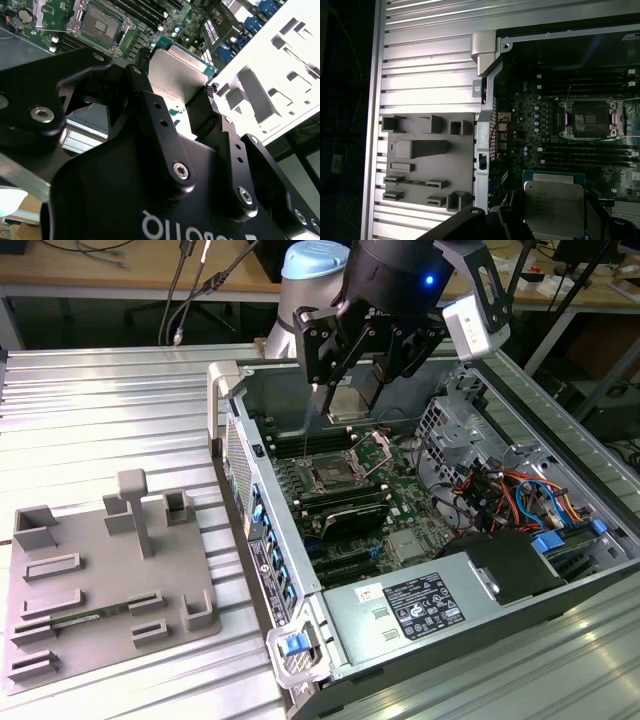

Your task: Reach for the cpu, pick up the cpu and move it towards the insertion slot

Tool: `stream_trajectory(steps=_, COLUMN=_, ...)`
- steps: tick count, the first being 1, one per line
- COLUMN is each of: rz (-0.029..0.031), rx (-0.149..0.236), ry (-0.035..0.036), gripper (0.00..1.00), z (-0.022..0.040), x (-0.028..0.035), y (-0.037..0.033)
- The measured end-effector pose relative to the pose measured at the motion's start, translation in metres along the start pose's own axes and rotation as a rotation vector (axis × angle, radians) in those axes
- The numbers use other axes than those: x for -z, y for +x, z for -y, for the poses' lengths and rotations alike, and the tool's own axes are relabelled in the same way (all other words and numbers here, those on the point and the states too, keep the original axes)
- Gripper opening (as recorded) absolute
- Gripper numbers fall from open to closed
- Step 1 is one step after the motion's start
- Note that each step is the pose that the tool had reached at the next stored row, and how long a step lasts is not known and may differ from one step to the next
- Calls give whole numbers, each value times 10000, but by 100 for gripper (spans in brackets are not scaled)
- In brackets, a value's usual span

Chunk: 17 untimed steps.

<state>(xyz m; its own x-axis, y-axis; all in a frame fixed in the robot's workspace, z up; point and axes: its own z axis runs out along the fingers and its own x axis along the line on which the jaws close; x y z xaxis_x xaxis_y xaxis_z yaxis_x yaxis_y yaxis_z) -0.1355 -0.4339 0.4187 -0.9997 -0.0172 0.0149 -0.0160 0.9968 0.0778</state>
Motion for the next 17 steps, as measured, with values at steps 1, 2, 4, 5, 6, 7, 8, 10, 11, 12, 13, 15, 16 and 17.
stream_trajectory(steps=1, rz=1, rx=0, ry=0, gripper=55, z=0, x=0, y=-3)
stream_trajectory(steps=2, rz=2, rx=-1, ry=-4, gripper=55, z=-4, x=-2, y=-4)
stream_trajectory(steps=4, rz=0, rx=-1, ry=-7, gripper=55, z=-18, x=-5, y=-5)
stream_trajectory(steps=5, rz=0, rx=0, ry=-9, gripper=55, z=-26, x=-7, y=-6)
stream_trajectory(steps=6, rz=1, rx=0, ry=-11, gripper=55, z=-40, x=-9, y=-6)
stream_trajectory(steps=7, rz=1, rx=1, ry=-12, gripper=55, z=-61, x=-13, y=-7)
stream_trajectory(steps=8, rz=1, rx=0, ry=-11, gripper=55, z=-82, x=-16, y=-7)
stream_trajectory(steps=10, rz=0, rx=0, ry=-10, gripper=55, z=-130, x=-24, y=-8)
stream_trajectory(steps=11, rz=0, rx=-1, ry=-10, gripper=55, z=-150, x=-28, y=-9)
stream_trajectory(steps=12, rz=1, rx=-1, ry=-11, gripper=55, z=-169, x=-31, y=-9)
stream_trajectory(steps=13, rz=1, rx=0, ry=-12, gripper=55, z=-186, x=-35, y=-10)
stream_trajectory(steps=15, rz=1, rx=0, ry=-11, gripper=55, z=-213, x=-39, y=-11)
stream_trajectory(steps=16, rz=0, rx=0, ry=-11, gripper=55, z=-226, x=-41, y=-12)
stream_trajectory(steps=17, rz=1, rx=0, ry=-11, gripper=55, z=-237, x=-43, y=-12)
